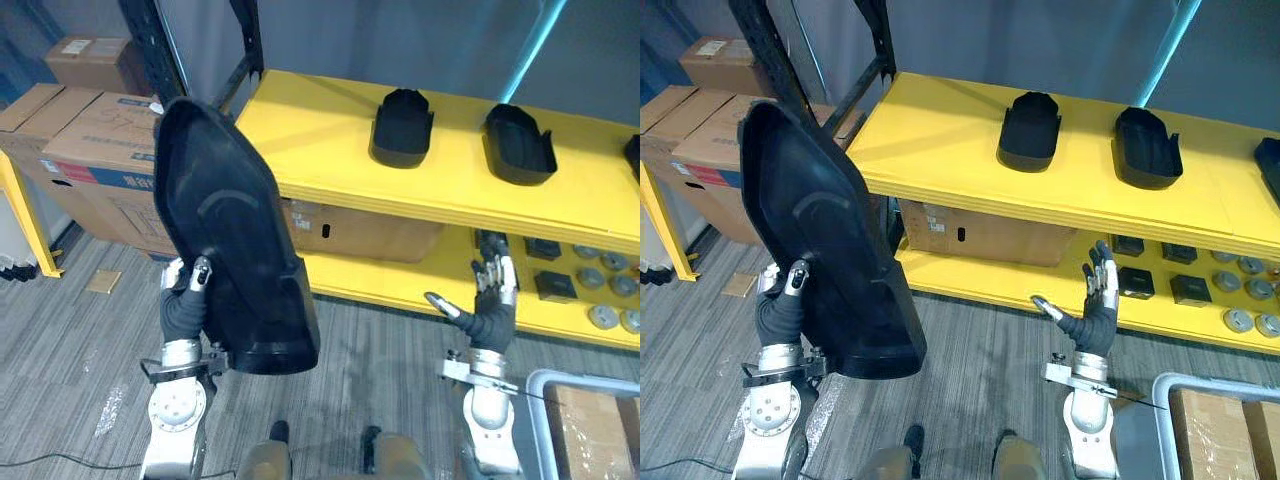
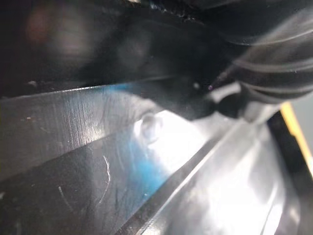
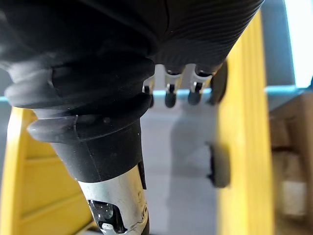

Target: Walk over and take plastic housings, then place them on the shelf

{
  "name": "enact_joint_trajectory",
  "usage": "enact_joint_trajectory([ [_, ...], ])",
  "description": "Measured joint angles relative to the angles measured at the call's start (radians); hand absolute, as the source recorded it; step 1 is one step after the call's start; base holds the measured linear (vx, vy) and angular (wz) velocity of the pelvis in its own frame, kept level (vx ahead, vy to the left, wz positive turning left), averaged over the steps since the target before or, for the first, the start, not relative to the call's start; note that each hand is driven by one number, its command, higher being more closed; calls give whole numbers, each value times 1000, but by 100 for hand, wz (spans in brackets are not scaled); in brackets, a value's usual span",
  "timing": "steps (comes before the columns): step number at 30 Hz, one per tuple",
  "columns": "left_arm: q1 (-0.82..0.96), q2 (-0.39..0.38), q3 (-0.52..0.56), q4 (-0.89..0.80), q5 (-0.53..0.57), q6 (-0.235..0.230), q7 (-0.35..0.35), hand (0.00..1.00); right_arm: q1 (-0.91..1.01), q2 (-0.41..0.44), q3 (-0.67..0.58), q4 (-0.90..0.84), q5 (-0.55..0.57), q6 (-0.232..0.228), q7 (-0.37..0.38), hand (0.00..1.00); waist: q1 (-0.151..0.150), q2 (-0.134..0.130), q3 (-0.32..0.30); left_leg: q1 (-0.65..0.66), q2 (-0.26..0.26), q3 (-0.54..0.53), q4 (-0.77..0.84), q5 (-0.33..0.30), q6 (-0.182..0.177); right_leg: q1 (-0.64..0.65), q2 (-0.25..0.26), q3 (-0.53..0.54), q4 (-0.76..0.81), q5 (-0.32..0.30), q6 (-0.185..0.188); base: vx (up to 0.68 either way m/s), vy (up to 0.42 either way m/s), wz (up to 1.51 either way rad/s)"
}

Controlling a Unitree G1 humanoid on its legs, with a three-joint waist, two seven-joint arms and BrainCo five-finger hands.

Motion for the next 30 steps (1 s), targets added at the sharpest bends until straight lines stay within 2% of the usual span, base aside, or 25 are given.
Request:
enact_joint_trajectory([
  [1,15,-15,-6,-6,4,0,-3,100,-6,-17,-1,-1,33,1,15,0,2,23,-9,0,22,5,7,-9,-6,12,15,-18,-16,1,-10,189,-181,27],
  [2,20,-19,-6,-6,5,0,-4,100,-7,-23,-1,-1,48,2,20,0,2,34,-11,0,32,17,8,-8,-10,22,19,-31,-22,1,-14,256,-178,40],
  [3,20,-29,-4,-7,15,2,-13,100,-5,-27,-15,-1,66,4,33,0,-6,54,-21,1,54,95,6,4,-20,48,23,-64,-32,-1,-19,213,-131,53],
  [4,18,-34,-4,-7,16,2,-17,100,-7,-27,-27,-1,69,6,36,0,-8,59,-24,2,57,122,4,9,-21,56,23,-76,-34,-3,-22,196,-109,61],
  [6,16,-35,-4,-14,16,0,-27,100,-17,-27,-40,-3,106,15,37,0,-7,60,-25,22,57,208,-19,36,-7,85,12,-105,-35,-10,-26,127,-34,47],
  [8,15,-34,-5,-16,16,0,-44,100,-20,-23,-38,-6,111,16,37,0,-5,60,-26,51,46,237,-53,46,-1,106,-3,-129,-31,-26,-25,122,8,37],
  [10,16,-34,-6,-16,23,-1,-51,100,-28,-14,-33,-10,103,16,33,0,7,58,-26,69,29,240,-81,55,5,106,-20,-130,-16,-43,-15,83,32,16],
  [14,15,-25,-8,-16,67,2,-75,100,-24,10,-35,-22,84,24,-4,0,-1,51,-22,89,-7,244,-108,50,21,104,-63,-133,33,-65,-11,16,63,6],
  [15,4,-18,-16,-7,66,3,-95,100,-8,13,-37,-21,84,24,-23,0,-13,51,-21,100,-15,244,-99,31,46,62,-84,-127,155,-68,-13,-38,71,4],
  [16,-1,-7,-18,-6,65,3,-99,100,0,16,-37,-21,83,24,-32,0,-18,45,-20,109,-21,246,-98,27,48,28,-99,-120,235,-65,-17,-43,116,1],
  [17,-9,15,-19,-6,65,3,-104,100,10,24,-38,-21,77,24,-41,0,-25,31,-14,127,-31,249,-99,22,51,-24,-120,-111,362,-46,-47,2,128,-19],
  [18,-14,50,-18,-7,65,3,-112,100,16,42,-39,-17,63,23,-44,0,-28,10,-6,158,-40,262,-110,14,55,-99,-146,-92,508,21,-98,17,126,-35],
  [19,-13,58,-19,-7,65,5,-118,100,17,48,-41,-11,62,21,-42,0,-36,7,-5,176,-32,269,-122,14,63,-140,-144,-81,555,54,-103,41,95,-40],
  [20,-13,63,-20,-7,65,6,-118,100,19,53,-41,-5,61,21,-36,0,-39,17,-5,174,-25,271,-121,12,71,-156,-133,-76,562,45,-101,62,55,-28],
  [21,-19,68,-24,-7,63,8,-118,100,23,58,-41,-1,60,21,-25,0,-50,14,-8,172,-9,271,-120,9,75,-170,-94,-69,510,-8,-85,99,38,-14],
  [22,-31,69,-26,-2,62,11,-118,100,31,62,-50,-1,57,20,-12,0,-53,14,-8,172,3,270,-123,8,78,-171,-51,-69,405,-30,-63,97,20,-10],
  [24,-59,74,-45,20,62,12,-117,100,51,63,-79,-2,56,13,-7,0,-61,6,-12,172,-1,271,-125,0,72,-169,-13,-70,228,-15,-48,81,-21,3],
  [26,-60,77,-54,31,62,12,-117,100,54,58,-89,-1,57,4,-9,0,-79,-1,-16,175,-16,272,-84,-42,60,-151,-4,-70,121,3,-74,186,-99,12],
  [27,-59,71,-70,48,62,12,-117,100,54,46,-93,-1,55,-6,-11,0,-86,8,-19,173,-11,267,-31,-94,54,-136,1,-70,135,26,-107,268,-152,2],
  [28,-41,56,-96,64,60,12,-117,100,55,28,-96,-3,53,-8,-11,0,-90,47,-35,180,15,277,-6,-135,53,-135,23,-79,175,-17,-112,263,-150,-4],
  [29,-25,42,-109,69,55,11,-118,100,57,20,-93,-4,53,-8,-11,0,-90,67,-49,194,31,289,-3,-146,47,-124,34,-81,184,-40,-120,374,-122,2],
  [30,-6,32,-127,74,56,5,-117,100,58,16,-78,-8,54,-8,-13,0,-98,76,-53,141,57,320,191,-167,48,-104,36,-86,190,-87,-125,330,-113,23],
])
